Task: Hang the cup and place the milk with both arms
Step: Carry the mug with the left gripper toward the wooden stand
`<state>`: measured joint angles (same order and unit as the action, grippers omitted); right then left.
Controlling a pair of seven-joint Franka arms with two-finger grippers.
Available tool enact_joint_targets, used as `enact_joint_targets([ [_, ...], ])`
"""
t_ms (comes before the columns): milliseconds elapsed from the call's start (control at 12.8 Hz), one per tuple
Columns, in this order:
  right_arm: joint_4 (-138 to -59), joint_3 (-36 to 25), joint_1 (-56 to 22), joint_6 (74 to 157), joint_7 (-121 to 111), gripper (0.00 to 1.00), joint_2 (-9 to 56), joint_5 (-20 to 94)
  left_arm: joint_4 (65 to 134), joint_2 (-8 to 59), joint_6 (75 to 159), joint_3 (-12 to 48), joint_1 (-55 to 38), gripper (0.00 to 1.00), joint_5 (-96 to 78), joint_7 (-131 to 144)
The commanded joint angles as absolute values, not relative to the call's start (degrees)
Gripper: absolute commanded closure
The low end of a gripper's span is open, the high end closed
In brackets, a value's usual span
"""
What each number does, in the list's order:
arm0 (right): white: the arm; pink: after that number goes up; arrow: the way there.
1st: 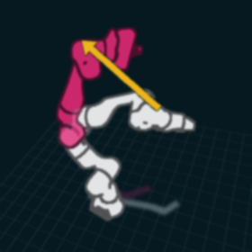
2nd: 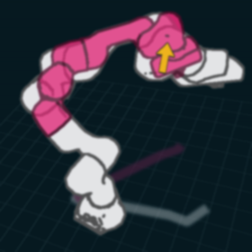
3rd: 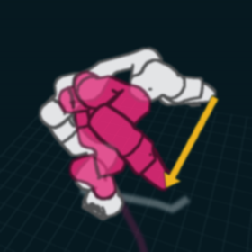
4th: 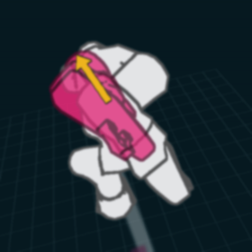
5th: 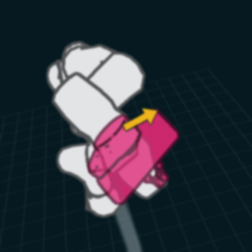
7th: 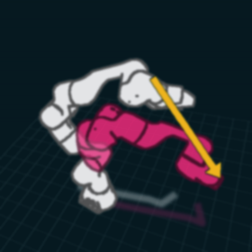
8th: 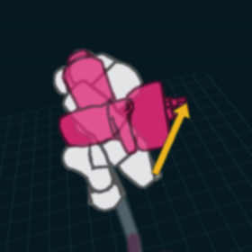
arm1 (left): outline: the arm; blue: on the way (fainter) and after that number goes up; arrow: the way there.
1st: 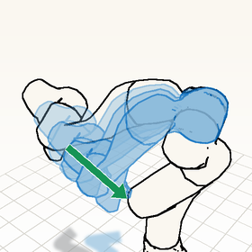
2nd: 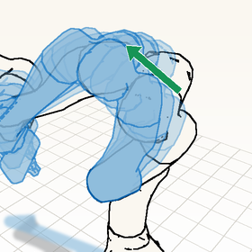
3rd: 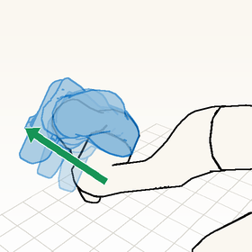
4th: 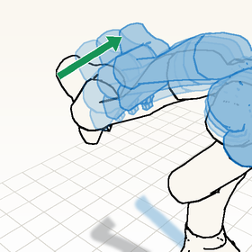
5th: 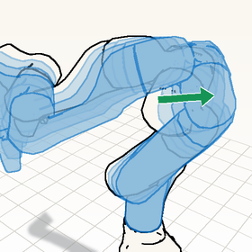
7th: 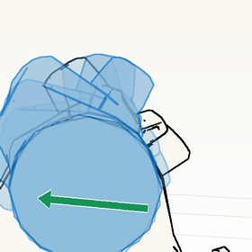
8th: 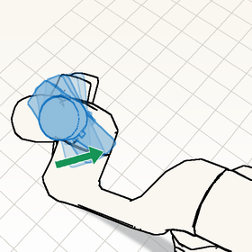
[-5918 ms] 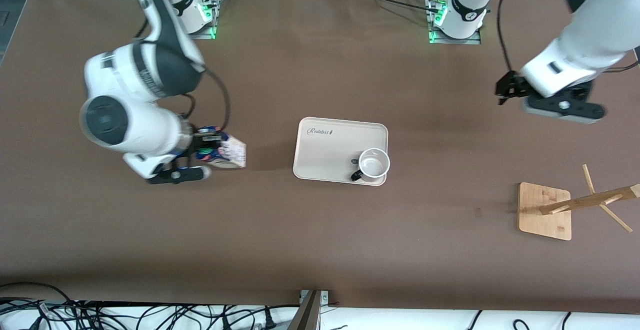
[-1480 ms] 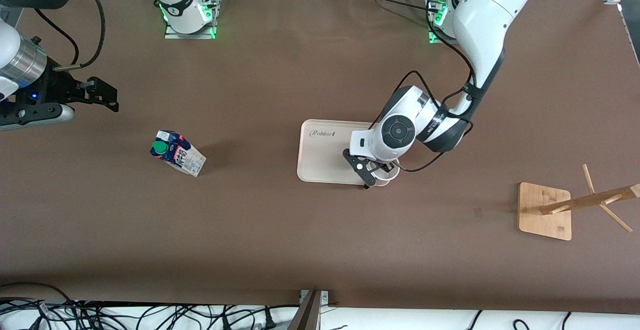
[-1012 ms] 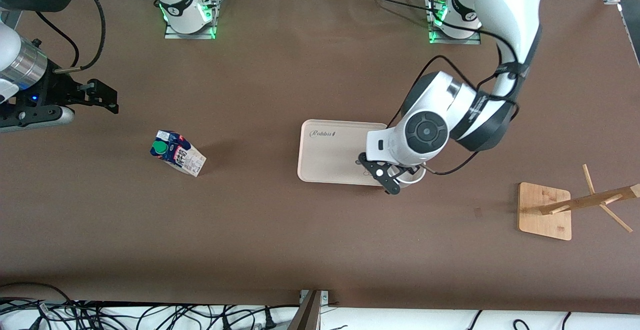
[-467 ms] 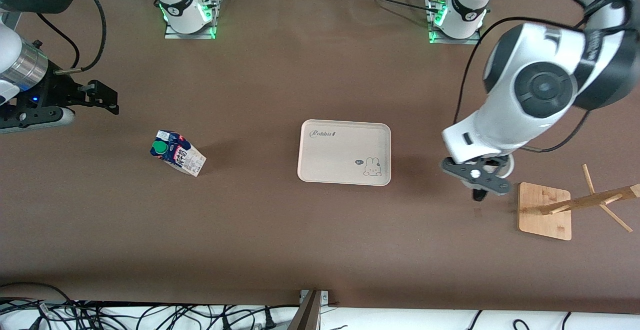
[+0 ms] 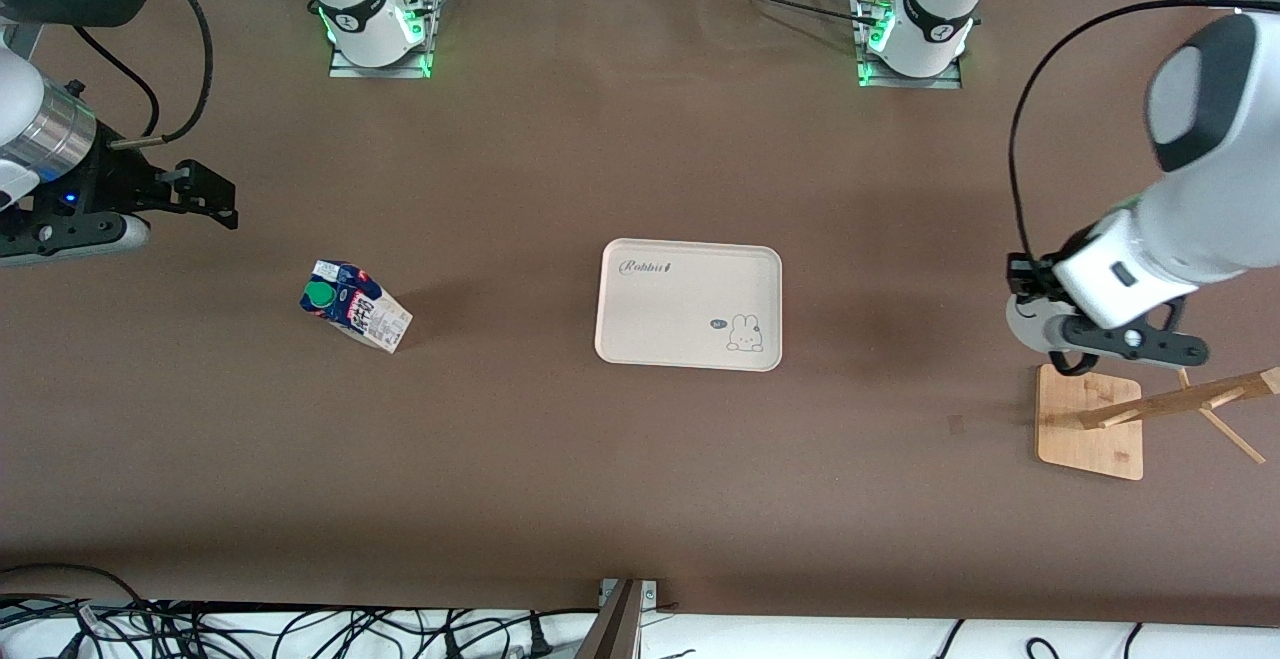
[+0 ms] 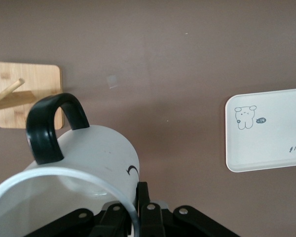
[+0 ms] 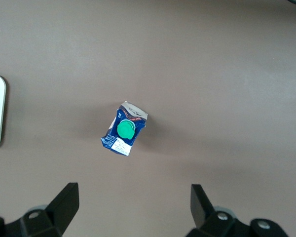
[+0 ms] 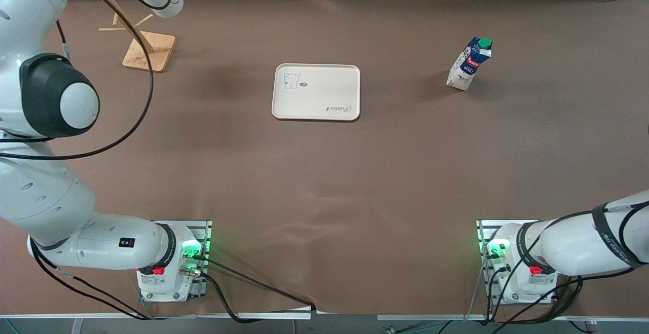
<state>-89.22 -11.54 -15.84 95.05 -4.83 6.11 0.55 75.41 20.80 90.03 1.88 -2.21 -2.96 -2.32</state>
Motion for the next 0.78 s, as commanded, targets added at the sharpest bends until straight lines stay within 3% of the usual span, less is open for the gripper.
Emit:
enact_joint_targets([
  [0,-88.51,-11.34,-15.82,94.83,-4.13,0.0,6.15,-0.44,78.31,19.34,91.92,0.36,0.6,1.0,-7.89,-2.54],
  [701,-88.51,-11.34,-15.82,94.83,-4.13,0.0,6.15,-0.35,78.4,22.23,101.78,-4.75,1.49,1.0,-13.26,-8.36],
])
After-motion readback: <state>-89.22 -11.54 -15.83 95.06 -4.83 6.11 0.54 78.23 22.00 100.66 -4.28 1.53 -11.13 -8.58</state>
